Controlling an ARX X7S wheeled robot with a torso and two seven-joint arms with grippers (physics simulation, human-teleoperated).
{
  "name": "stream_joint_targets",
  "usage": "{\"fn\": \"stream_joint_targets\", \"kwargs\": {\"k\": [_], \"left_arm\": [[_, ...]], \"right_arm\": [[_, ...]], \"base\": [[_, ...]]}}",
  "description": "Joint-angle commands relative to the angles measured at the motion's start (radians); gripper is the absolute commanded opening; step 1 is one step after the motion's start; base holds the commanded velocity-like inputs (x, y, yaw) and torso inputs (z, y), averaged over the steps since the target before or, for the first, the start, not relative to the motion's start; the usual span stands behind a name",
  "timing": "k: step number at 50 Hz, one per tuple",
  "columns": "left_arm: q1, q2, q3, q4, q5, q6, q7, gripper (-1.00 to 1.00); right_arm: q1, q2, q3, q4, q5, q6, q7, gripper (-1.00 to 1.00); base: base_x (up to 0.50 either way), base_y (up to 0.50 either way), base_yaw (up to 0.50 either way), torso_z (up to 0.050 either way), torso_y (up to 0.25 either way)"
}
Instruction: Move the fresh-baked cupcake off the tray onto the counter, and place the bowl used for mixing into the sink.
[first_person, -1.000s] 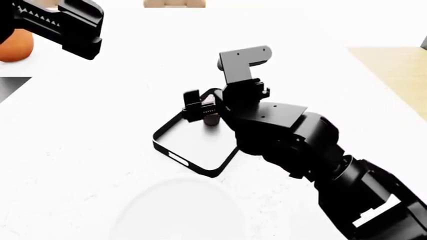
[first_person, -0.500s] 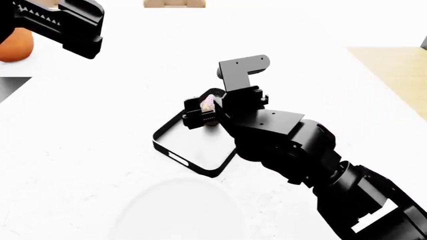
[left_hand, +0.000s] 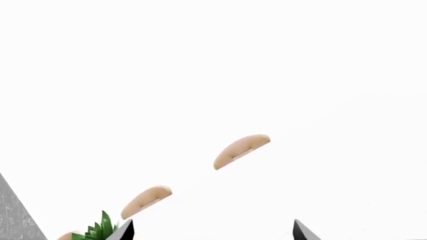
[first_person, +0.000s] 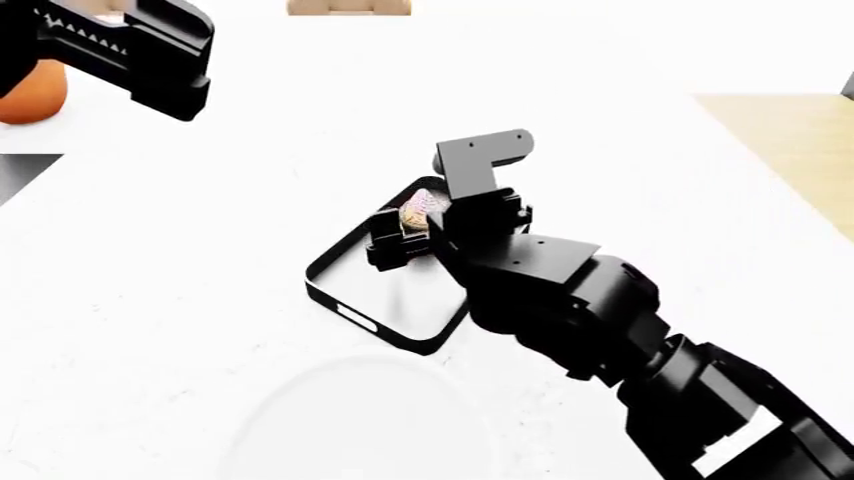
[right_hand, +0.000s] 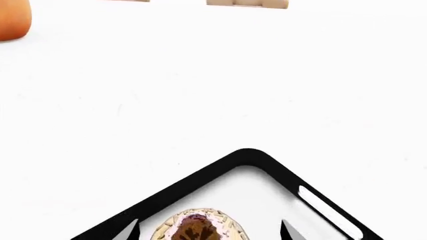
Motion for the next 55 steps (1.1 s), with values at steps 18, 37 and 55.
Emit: {"fn": "stream_joint_targets", "kwargs": {"k": [18,37,55], "left_arm": [[-0.007,-0.009,0.011,0.003,-0.011,0.009,-0.004,1.0],[-0.007,-0.011,0.017,0.002,0.0,0.015,0.006,1.0],[-0.017,-0.017,0.022,0.005,-0.015,0.021,-0.005,1.0]], "right_arm": [[0.004,-0.063,-0.032,0.113,-0.035,-0.032,-0.062,1.0],[-0.003,-0.04,-0.037,0.083,-0.022,-0.01,-0.047,-1.0],[0.15,0.126,0.071,-0.258,0.123,0.145,0.183,-1.0]], "base": [[0.0,0.0,0.0,0.0,0.0],[0.0,0.0,0.0,0.0,0.0],[0.0,0.0,0.0,0.0,0.0]]}}
